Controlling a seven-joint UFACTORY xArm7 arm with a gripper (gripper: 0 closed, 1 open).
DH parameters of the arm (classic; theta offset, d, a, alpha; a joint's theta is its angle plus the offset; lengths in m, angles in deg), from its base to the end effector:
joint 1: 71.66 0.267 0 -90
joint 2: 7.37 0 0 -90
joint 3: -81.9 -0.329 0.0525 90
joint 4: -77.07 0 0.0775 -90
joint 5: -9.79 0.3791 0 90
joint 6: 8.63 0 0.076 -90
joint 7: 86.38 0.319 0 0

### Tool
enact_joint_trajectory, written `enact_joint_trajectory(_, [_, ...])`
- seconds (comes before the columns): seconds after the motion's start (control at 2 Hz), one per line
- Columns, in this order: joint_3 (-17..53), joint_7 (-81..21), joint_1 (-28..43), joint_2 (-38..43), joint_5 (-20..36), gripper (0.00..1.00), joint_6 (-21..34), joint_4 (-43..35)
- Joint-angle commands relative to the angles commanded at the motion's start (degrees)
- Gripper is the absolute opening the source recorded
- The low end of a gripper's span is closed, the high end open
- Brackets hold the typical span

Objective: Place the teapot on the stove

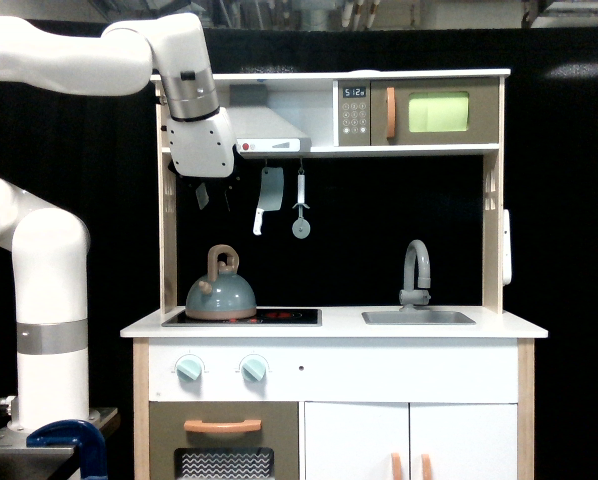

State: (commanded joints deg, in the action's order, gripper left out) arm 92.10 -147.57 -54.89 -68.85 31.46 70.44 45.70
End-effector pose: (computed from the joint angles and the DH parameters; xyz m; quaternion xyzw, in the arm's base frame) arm 0.2326 0.1559 0.3109 -0.7833 -0.5518 -0.2126 0.1918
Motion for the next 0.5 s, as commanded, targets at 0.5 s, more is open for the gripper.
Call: enact_joint_trajectory(0.5, [1.64,0.82,0.03,-2.63,-1.79,1.0,3.28,-0.78])
